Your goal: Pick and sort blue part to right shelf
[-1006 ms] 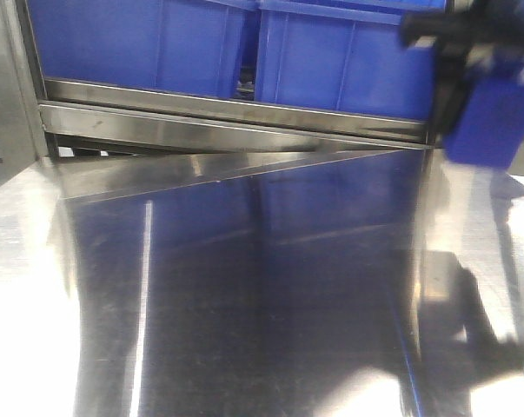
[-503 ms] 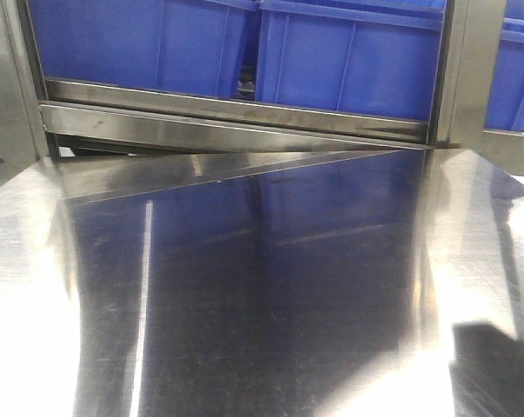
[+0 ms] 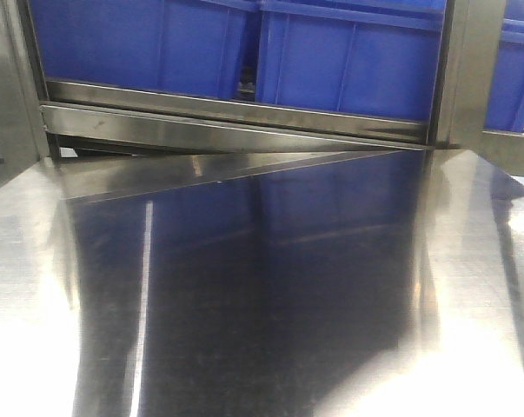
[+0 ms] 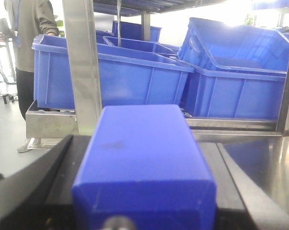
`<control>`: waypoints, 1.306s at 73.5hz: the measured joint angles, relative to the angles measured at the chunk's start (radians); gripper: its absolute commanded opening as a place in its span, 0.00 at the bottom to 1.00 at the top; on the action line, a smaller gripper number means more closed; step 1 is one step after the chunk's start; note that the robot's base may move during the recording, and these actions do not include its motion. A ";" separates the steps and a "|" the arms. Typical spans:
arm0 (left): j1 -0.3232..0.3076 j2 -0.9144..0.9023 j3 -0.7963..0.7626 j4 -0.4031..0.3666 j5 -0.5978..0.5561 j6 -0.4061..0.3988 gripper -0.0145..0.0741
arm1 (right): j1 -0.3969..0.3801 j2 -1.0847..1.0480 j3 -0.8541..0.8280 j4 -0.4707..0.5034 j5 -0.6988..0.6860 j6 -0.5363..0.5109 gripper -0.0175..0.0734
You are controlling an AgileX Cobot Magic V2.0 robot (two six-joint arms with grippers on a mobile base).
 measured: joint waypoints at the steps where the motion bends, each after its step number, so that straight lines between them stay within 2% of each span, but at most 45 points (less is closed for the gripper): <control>1: 0.000 0.000 0.000 0.000 0.000 0.000 0.52 | 0.000 -0.017 0.000 0.000 0.002 0.000 0.51; 20: 0.000 0.000 0.000 0.000 0.001 0.000 0.52 | 0.000 -0.332 -0.011 -0.003 0.027 0.000 0.51; 33: 0.000 0.000 0.002 0.000 0.001 0.000 0.52 | 0.000 -0.448 -0.049 -0.006 0.029 0.000 0.51; 96: 0.000 0.000 0.008 0.000 0.002 0.000 0.52 | 0.000 -0.464 -0.052 -0.007 0.032 0.000 0.51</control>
